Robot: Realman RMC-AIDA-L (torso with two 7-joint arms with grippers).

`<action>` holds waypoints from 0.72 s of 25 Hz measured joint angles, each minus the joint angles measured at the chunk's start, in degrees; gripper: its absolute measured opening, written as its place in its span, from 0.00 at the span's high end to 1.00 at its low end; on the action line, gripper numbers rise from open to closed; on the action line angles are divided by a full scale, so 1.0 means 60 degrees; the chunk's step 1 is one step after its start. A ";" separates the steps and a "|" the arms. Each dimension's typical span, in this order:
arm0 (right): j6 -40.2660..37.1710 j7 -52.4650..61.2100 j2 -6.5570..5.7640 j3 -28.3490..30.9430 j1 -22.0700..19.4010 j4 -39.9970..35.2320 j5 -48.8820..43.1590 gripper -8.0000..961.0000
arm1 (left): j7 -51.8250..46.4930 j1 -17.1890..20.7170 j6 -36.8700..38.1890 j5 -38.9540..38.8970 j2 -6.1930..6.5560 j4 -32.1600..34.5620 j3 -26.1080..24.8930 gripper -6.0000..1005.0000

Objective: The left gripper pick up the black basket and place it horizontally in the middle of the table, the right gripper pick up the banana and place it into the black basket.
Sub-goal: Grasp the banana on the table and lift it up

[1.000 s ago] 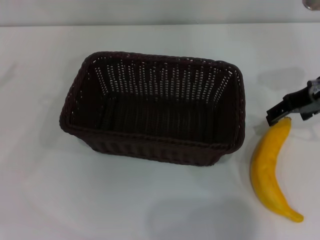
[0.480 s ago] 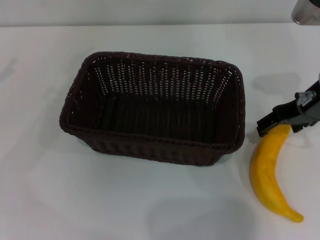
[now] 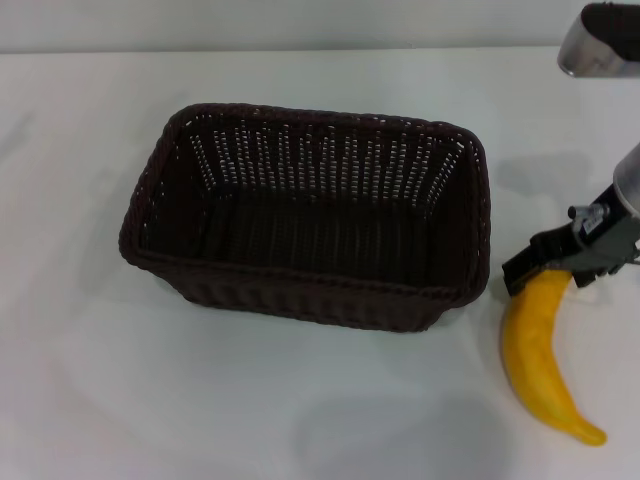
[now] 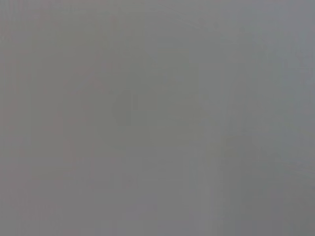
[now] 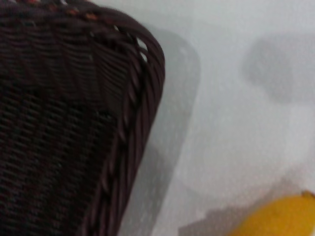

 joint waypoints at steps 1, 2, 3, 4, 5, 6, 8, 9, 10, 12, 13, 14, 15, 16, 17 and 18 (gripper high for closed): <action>-0.0017 0.0023 -0.0001 -0.0064 0.0002 -0.0088 0.0004 0.11 | 0.0001 -0.0003 0.0004 0.0002 0.0006 -0.0018 0.0002 0.11; -0.0030 0.0034 -0.0007 -0.0111 0.0008 -0.0176 0.0006 0.11 | 0.0001 -0.0005 0.0009 0.0003 0.0006 -0.0018 0.0004 0.11; -0.0036 0.0037 -0.0014 -0.0137 0.0014 -0.0249 0.0005 0.11 | 0.0001 -0.0005 0.0012 0.0004 0.0007 -0.0019 0.0002 0.11; -0.0036 0.0033 -0.0017 -0.0144 0.0026 -0.0287 0.0004 0.11 | 0.0001 -0.0007 0.0013 0.0006 0.0007 -0.0019 0.0004 0.11; -0.0034 0.0026 -0.0017 -0.0150 0.0035 -0.0318 0.0004 0.11 | 0.0001 -0.0007 0.0014 0.0006 0.0007 -0.0018 0.0003 0.11; -0.0031 0.0025 -0.0019 -0.0155 0.0046 -0.0323 0.0000 0.11 | 0.0002 -0.0003 0.0015 0.0006 0.0006 -0.0018 0.0003 0.11; -0.0003 0.0035 -0.0024 -0.0201 0.0092 -0.0325 -0.0012 0.11 | 0.0004 0.0009 0.0016 -0.0002 0.0001 -0.0014 0.0002 0.11; 0.0019 0.0049 -0.0028 -0.0235 0.0116 -0.0327 -0.0016 0.11 | 0.0007 0.0012 0.0016 -0.0009 -0.0002 -0.0012 0.0002 0.11; 0.0042 0.0056 -0.0029 -0.0267 0.0132 -0.0328 -0.0018 0.11 | 0.0010 0.0014 0.0016 -0.0012 -0.0012 -0.0011 0.0002 0.11; 0.0094 0.0066 -0.0030 -0.0339 0.0153 -0.0330 -0.0039 0.12 | 0.0012 0.0015 0.0016 -0.0015 -0.0032 0.0006 0.0002 0.11; 0.0122 0.0080 -0.0029 -0.0403 0.0165 -0.0332 -0.0066 0.12 | 0.0013 0.0017 0.0016 -0.0021 -0.0043 0.0023 0.0001 0.11; 0.0141 0.0102 -0.0025 -0.0481 0.0186 -0.0332 -0.0077 0.13 | 0.0014 0.0019 0.0016 -0.0029 -0.0051 0.0030 0.0002 0.11; 0.0152 0.0128 -0.0026 -0.0567 0.0208 -0.0332 -0.0096 0.14 | 0.0015 0.0022 0.0016 -0.0037 -0.0055 0.0038 0.0001 0.11; 0.0164 0.0159 -0.0030 -0.0673 0.0235 -0.0332 -0.0103 0.14 | 0.0016 0.0027 0.0016 -0.0047 -0.0057 0.0039 0.0001 0.11; 0.0171 0.0181 -0.0039 -0.0755 0.0258 -0.0332 -0.0108 0.15 | 0.0016 0.0030 0.0016 -0.0050 -0.0057 0.0040 0.0001 0.11; 0.0188 0.0188 -0.0044 -0.0818 0.0276 -0.0332 -0.0111 0.16 | 0.0016 0.0032 0.0016 -0.0055 -0.0063 0.0042 0.0001 0.11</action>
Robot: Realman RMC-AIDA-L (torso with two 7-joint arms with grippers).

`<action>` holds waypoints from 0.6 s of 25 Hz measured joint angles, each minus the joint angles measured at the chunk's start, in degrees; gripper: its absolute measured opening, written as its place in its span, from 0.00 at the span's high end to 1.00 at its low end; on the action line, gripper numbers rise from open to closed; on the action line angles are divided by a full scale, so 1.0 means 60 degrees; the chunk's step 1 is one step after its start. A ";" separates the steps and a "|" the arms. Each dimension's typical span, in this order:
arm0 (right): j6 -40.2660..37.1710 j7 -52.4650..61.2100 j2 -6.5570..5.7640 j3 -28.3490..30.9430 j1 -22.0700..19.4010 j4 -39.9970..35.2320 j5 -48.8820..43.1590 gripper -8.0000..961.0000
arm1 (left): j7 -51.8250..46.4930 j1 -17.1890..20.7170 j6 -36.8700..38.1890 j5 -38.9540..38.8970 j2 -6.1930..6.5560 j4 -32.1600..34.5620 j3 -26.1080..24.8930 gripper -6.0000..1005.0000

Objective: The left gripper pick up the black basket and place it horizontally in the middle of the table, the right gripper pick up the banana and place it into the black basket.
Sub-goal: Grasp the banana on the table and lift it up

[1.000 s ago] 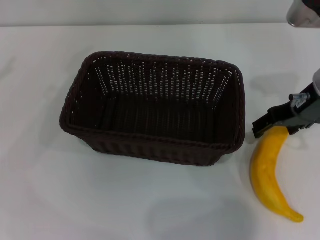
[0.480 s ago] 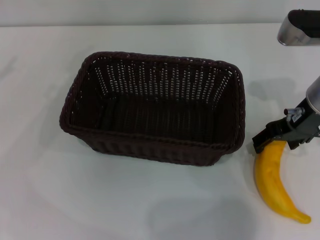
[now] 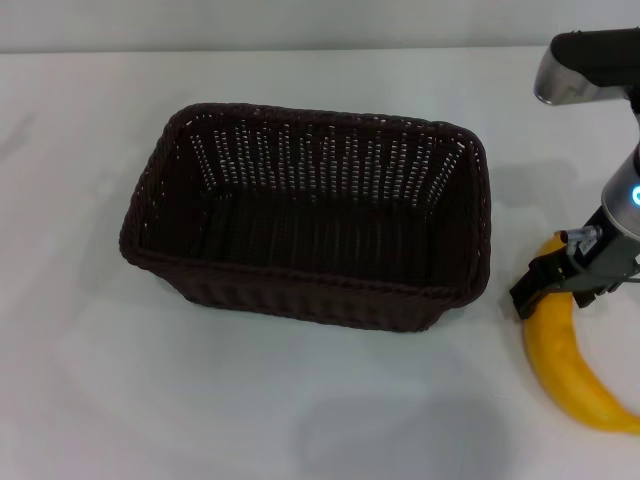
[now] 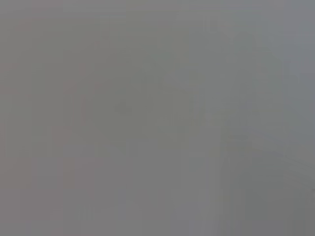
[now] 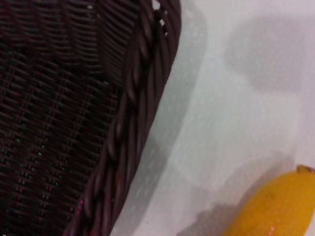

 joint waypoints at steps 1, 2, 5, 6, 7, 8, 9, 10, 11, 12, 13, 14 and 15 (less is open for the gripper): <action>0.0011 0.0002 -0.0002 -0.0040 0.0012 0.0000 -0.0002 0.16 | 0.0000 0.0001 0.0000 -0.0004 -0.0004 0.0000 0.0000 0.11; 0.0029 0.0008 -0.0004 -0.0109 0.0034 0.0000 -0.0013 0.17 | 0.0000 0.0002 0.0000 -0.0010 -0.0009 0.0001 0.0000 0.11; 0.0121 0.0054 -0.0003 -0.0221 0.0106 0.0011 -0.0181 0.26 | 0.0000 0.0004 0.0000 -0.0020 -0.0013 0.0000 0.0000 0.11; 0.0152 0.0068 -0.0002 -0.0230 0.0116 0.0027 -0.0241 0.33 | 0.0000 0.0006 0.0000 -0.0021 -0.0013 0.0001 0.0001 0.11; 0.0181 0.0069 -0.0004 -0.0232 0.0119 0.0042 -0.0307 0.41 | 0.0001 0.0010 0.0000 -0.0023 -0.0014 0.0001 0.0000 0.11; 0.0188 0.0063 -0.0010 -0.0232 0.0122 0.0049 -0.0321 0.42 | 0.0000 0.0020 0.0000 -0.0027 -0.0016 0.0000 0.0001 0.11; 0.0195 0.0043 -0.0021 -0.0228 0.0124 0.0054 -0.0338 0.43 | 0.0000 0.0031 0.0000 -0.0031 -0.0016 0.0001 0.0001 0.11; 0.0201 -0.0007 -0.0030 -0.0209 0.0124 0.0053 -0.0375 0.44 | 0.0001 0.0038 0.0000 -0.0033 -0.0018 0.0001 0.0001 0.11; 0.0206 -0.0042 -0.0035 -0.0185 0.0124 0.0052 -0.0398 0.45 | 0.0001 0.0046 0.0000 -0.0034 -0.0018 0.0000 0.0001 0.11; 0.0208 -0.0071 -0.0041 -0.0160 0.0124 0.0049 -0.0424 0.46 | 0.0000 0.0054 0.0000 -0.0035 -0.0019 0.0001 0.0001 0.11; 0.0219 -0.0120 -0.0049 -0.0119 0.0124 0.0049 -0.0463 0.47 | 0.0000 0.0061 -0.0001 -0.0037 -0.0019 0.0001 0.0001 0.11; 0.0225 -0.0143 -0.0056 -0.0103 0.0124 0.0049 -0.0481 0.47 | 0.0000 0.0073 0.0000 -0.0045 -0.0021 0.0000 -0.0002 0.11; 0.0239 -0.0178 -0.0067 -0.0096 0.0124 0.0057 -0.0505 0.48 | 0.0001 0.0080 -0.0001 -0.0050 -0.0023 0.0001 -0.0004 0.11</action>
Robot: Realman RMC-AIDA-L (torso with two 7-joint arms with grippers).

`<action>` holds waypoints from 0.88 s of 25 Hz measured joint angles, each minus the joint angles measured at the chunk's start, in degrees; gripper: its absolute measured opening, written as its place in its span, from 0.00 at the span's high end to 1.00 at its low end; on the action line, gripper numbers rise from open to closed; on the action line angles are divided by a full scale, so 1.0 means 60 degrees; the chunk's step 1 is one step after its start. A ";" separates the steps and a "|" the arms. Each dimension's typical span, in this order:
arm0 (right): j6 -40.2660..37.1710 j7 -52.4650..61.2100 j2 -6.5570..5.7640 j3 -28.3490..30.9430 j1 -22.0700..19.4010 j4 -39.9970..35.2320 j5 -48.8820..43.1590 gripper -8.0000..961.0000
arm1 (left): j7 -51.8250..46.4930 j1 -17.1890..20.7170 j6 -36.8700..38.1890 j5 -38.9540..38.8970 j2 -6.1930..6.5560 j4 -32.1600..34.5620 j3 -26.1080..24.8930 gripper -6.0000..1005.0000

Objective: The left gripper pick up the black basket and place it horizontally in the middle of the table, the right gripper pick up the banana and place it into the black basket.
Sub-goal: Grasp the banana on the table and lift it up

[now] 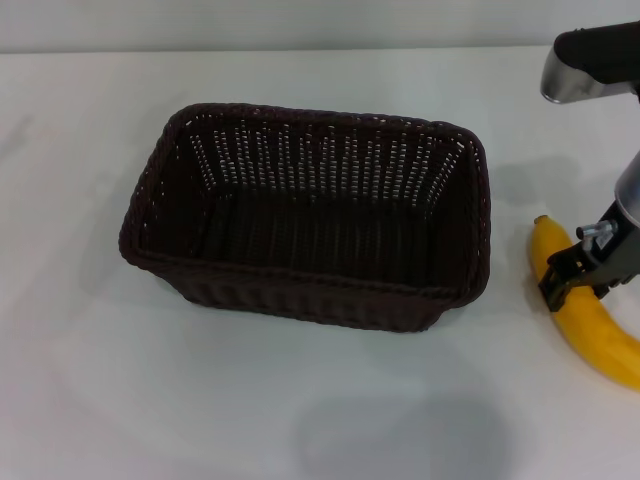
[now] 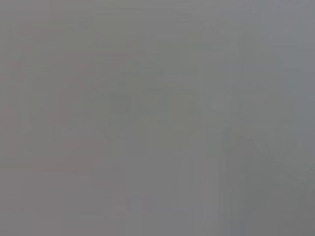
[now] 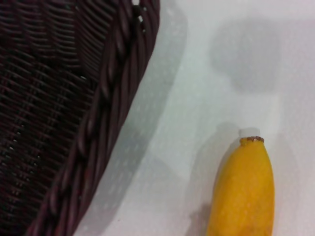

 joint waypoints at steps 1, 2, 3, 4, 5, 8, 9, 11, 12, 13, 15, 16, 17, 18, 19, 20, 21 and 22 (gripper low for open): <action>0.0006 -0.0034 -0.0011 0.0025 -0.0001 0.0014 -0.0013 0.49 | 0.0000 0.0013 0.0000 -0.0010 -0.0004 0.0000 -0.0005 0.11; 0.0010 -0.0073 -0.0019 0.0061 -0.0001 0.0027 -0.0019 0.50 | 0.0000 0.0019 0.0000 -0.0014 -0.0008 -0.0001 -0.0007 0.11; 0.0012 -0.0130 -0.0029 0.0132 -0.0001 0.0048 -0.0053 0.50 | 0.0001 0.0026 0.0000 -0.0016 -0.0008 0.0000 -0.0011 0.11; 0.0023 -0.0209 -0.0032 0.0234 -0.0004 0.0075 -0.0101 0.50 | 0.0013 0.0032 0.0000 -0.0018 -0.0011 0.0000 -0.0016 0.11; 0.0037 -0.0325 -0.0031 0.0371 -0.0012 0.0108 -0.0179 0.50 | 0.0040 0.0035 0.0000 -0.0019 -0.0017 0.0000 -0.0018 0.11; 0.0095 -0.0735 -0.0037 0.1004 -0.0104 0.0358 -0.0345 0.50 | 0.0078 0.0043 0.0000 -0.0022 -0.0058 -0.0001 -0.0012 0.11; 0.0112 -0.0827 -0.0042 0.1160 -0.0134 0.0453 -0.0433 0.49 | 0.0082 0.0059 0.0000 -0.0029 -0.0079 -0.0001 -0.0011 0.11; 0.0166 -0.1058 -0.0056 0.1585 -0.0213 0.0738 -0.0731 0.49 | 0.0083 0.0074 0.0000 -0.0033 -0.0088 -0.0001 -0.0011 0.11; 0.0210 -0.1217 -0.0057 0.1842 -0.0259 0.0902 -0.0881 0.49 | 0.0084 0.0084 0.0000 -0.0033 -0.0097 0.0000 -0.0016 0.11; 0.0239 -0.1345 -0.0060 0.2025 -0.0285 0.1039 -0.0981 0.49 | 0.0085 0.0085 -0.0001 -0.0033 -0.0107 -0.0001 -0.0026 0.11; 0.0306 -0.1658 -0.0081 0.2395 -0.0327 0.1280 -0.1076 0.49 | 0.0087 0.0087 -0.0001 -0.0053 -0.0124 -0.0001 -0.0042 0.11; 0.0334 -0.1815 -0.0099 0.2571 -0.0347 0.1383 -0.1094 0.49 | 0.0090 0.0090 0.0000 -0.0074 -0.0132 -0.0001 -0.0042 0.11; 0.0386 -0.2027 -0.0114 0.2823 -0.0372 0.1514 -0.1117 0.48 | 0.0094 0.0092 -0.0004 -0.0101 -0.0136 -0.0005 -0.0037 0.11; 0.0426 -0.2200 -0.0122 0.3036 -0.0396 0.1623 -0.1123 0.48 | 0.0097 0.0092 -0.0007 -0.0121 -0.0139 -0.0013 -0.0032 0.11; 0.0473 -0.2392 -0.0120 0.3327 -0.0421 0.1827 -0.1105 0.48 | 0.0101 0.0091 -0.0014 -0.0121 -0.0145 -0.0031 -0.0032 0.11; 0.0543 -0.2560 -0.0105 0.3540 -0.0440 0.2048 -0.1074 0.48 | 0.0102 0.0086 -0.0024 -0.0121 -0.0146 -0.0034 -0.0040 0.11; 0.0670 -0.2800 -0.0074 0.3840 -0.0451 0.2569 -0.0981 0.48 | 0.0101 0.0077 -0.0028 -0.0111 -0.0156 -0.0036 -0.0044 0.11; 0.0670 -0.2800 -0.0074 0.3840 -0.0451 0.2569 -0.0981 0.48 | 0.0099 0.0067 -0.0030 -0.0091 -0.0179 -0.0035 -0.0045 0.11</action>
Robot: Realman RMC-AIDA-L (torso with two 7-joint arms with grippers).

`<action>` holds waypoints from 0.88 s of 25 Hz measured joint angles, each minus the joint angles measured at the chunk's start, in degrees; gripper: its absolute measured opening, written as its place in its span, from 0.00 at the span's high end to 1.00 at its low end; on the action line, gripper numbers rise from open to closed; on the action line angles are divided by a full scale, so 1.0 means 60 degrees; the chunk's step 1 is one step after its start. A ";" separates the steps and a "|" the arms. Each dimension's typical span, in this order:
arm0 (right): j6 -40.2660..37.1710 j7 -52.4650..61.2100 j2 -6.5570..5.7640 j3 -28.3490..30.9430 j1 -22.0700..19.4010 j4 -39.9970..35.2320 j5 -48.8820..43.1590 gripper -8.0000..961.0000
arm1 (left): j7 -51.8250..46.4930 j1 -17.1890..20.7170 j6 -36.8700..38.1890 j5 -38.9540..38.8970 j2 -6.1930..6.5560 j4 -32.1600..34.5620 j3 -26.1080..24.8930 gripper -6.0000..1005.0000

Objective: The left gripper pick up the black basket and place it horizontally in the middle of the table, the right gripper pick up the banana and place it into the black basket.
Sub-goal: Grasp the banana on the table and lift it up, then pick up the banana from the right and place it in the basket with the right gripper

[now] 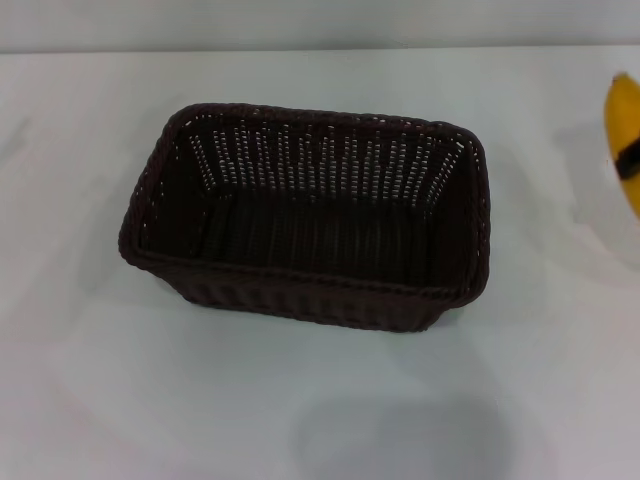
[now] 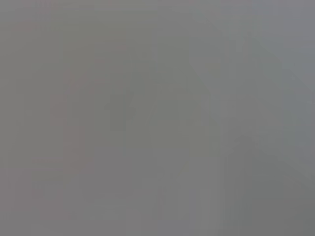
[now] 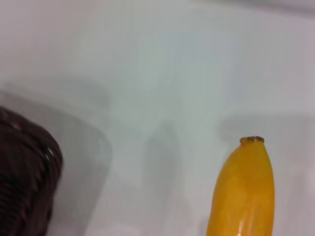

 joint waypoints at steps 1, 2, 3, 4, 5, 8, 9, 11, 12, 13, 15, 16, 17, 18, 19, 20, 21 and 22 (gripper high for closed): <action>0.0088 -0.0146 0.0018 0.0132 -0.0001 0.0358 0.0103 0.48 | -0.0008 -0.0008 0.0000 0.0002 -0.0025 0.0013 -0.0001 0.11; 0.0147 -0.0259 0.0023 0.0202 0.0013 0.0646 0.0268 0.48 | -0.0022 -0.0015 -0.0001 0.0006 -0.0055 0.0024 -0.0002 0.11; 0.0176 -0.0362 0.0023 0.0247 0.0033 0.0937 0.0534 0.48 | -0.0050 -0.0027 -0.0003 0.0018 -0.0086 0.0032 -0.0004 0.11; 0.0175 -0.0439 0.0016 0.0270 0.0066 0.1173 0.0816 0.47 | -0.0050 -0.0027 -0.0003 0.0018 -0.0086 0.0032 -0.0004 0.11; 0.0133 -0.0529 -0.0001 0.0284 0.0134 0.1436 0.1302 0.47 | -0.0060 -0.0031 -0.0011 0.0034 -0.0102 0.0033 -0.0002 0.11; -0.0022 -0.0847 0.0033 0.0264 0.0388 0.1699 0.2400 0.47 | -0.0058 -0.0039 -0.0030 0.0077 -0.0183 0.0039 0.0016 0.11; -0.0055 -0.0917 0.0050 0.0240 0.0456 0.1724 0.2612 0.47 | -0.0058 -0.0039 -0.0030 0.0077 -0.0183 0.0039 0.0016 0.11; -0.0344 -0.1107 0.0096 -0.0032 0.0681 0.1734 0.3234 0.47 | -0.0052 -0.0034 -0.0029 0.0060 -0.0234 0.0041 0.0004 0.11; -0.0465 -0.1153 0.0100 -0.0163 0.0747 0.1712 0.3423 0.46 | -0.0048 -0.0016 -0.0030 0.0028 -0.0265 0.0042 -0.0005 0.11; -0.0616 -0.1213 0.0102 -0.0312 0.0800 0.1684 0.3656 0.46 | -0.0043 0.0003 -0.0030 -0.0003 -0.0292 0.0043 -0.0013 0.11; -0.0998 -0.1426 0.0107 -0.0580 0.0887 0.1595 0.4266 0.46 | -0.0027 0.0033 -0.0030 -0.0042 -0.0325 0.0045 -0.0068 0.11; -0.1134 -0.1602 0.0112 -0.0654 0.0884 0.1534 0.4584 0.46 | -0.0025 0.0037 -0.0031 -0.0046 -0.0332 0.0046 -0.0089 0.11; -0.1279 -0.1825 0.0115 -0.0721 0.0875 0.1438 0.4966 0.46 | -0.0022 0.0055 -0.0028 -0.0049 -0.0355 0.0047 -0.0162 0.11; -0.1383 -0.2105 0.0121 -0.0779 0.0861 0.1303 0.5374 0.46 | -0.0022 0.0070 -0.0025 -0.0051 -0.0371 0.0049 -0.0213 0.11; -0.1512 -0.2407 0.0121 -0.0798 0.0853 0.1093 0.5807 0.46 | -0.0021 0.0096 -0.0016 -0.0052 -0.0388 0.0056 -0.0252 0.11; -0.1679 -0.2815 0.0121 -0.0810 0.0841 0.0758 0.6433 0.45 | -0.0026 0.0129 -0.0002 -0.0053 -0.0394 0.0088 -0.0274 0.11; -0.1774 -0.3114 0.0122 -0.0815 0.0839 0.0435 0.6851 0.45 | -0.0034 0.0163 0.0010 -0.0054 -0.0404 0.0123 -0.0282 0.11; -0.1887 -0.3488 0.0120 -0.0817 0.0847 -0.0011 0.7312 0.45 | -0.0045 0.0195 0.0022 -0.0055 -0.0419 0.0192 -0.0281 0.11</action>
